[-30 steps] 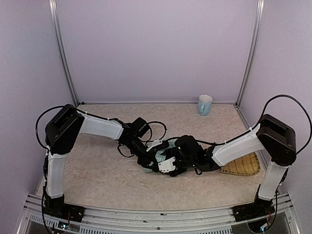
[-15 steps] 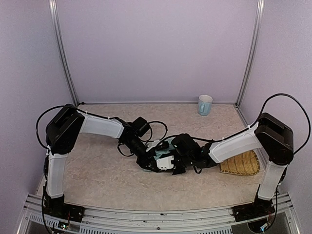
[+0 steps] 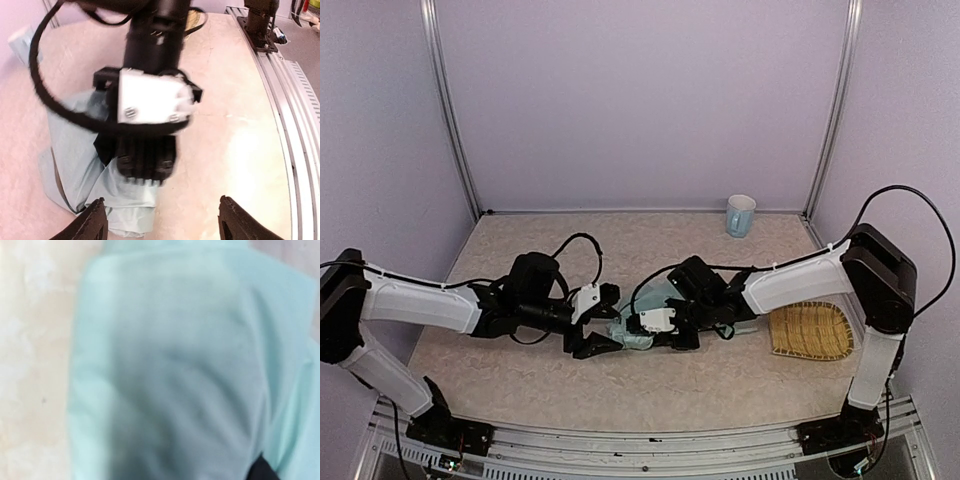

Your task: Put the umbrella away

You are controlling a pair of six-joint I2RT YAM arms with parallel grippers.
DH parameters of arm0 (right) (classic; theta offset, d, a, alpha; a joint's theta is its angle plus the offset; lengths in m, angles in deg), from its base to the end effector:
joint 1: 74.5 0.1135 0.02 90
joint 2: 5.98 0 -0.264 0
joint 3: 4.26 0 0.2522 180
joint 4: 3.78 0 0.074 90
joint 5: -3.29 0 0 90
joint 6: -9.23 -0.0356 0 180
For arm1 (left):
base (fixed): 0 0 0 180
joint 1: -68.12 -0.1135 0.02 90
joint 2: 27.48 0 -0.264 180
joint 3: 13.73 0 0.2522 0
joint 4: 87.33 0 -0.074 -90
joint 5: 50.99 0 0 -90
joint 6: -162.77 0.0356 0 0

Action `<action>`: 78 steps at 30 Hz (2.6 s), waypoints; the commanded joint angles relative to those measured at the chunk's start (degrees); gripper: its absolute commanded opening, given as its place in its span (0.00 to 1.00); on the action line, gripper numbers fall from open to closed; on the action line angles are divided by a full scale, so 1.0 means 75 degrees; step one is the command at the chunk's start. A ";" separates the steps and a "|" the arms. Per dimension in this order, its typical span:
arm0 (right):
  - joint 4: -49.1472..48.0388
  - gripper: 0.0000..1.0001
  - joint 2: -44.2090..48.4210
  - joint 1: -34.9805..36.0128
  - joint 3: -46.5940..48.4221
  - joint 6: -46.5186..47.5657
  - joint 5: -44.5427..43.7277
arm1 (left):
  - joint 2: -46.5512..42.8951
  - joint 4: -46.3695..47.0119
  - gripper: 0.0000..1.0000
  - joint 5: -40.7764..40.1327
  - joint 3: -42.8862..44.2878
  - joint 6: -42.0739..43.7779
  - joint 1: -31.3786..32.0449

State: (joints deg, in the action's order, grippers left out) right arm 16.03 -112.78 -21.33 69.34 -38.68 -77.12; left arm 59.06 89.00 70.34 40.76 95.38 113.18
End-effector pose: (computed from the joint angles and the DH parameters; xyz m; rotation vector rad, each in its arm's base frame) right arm 0.2188 0.3021 0.1410 -1.8942 1.6329 0.2894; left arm 0.2006 -0.2273 0.1822 1.4767 1.6392 -0.8186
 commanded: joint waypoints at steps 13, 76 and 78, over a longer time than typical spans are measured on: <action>0.4864 0.05 -0.2126 -0.0902 0.1653 -0.1065 0.4677 | -0.0904 0.0660 0.76 -0.5044 -0.1034 0.2534 0.2762; -0.3278 0.98 0.1937 0.0019 -0.2726 0.0036 -0.0046 | 0.5068 -0.6417 0.26 -0.0127 0.4436 0.1690 0.0565; -0.3167 0.98 0.1611 0.0024 -0.2481 0.0258 -0.0018 | 0.5058 -0.6425 0.26 -0.0092 0.4456 0.1727 0.0566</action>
State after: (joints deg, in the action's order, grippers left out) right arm -6.75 -96.89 -21.35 47.24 -41.35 -74.46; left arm 91.19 53.31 70.12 77.70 109.15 116.40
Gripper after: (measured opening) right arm 0.981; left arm 0.394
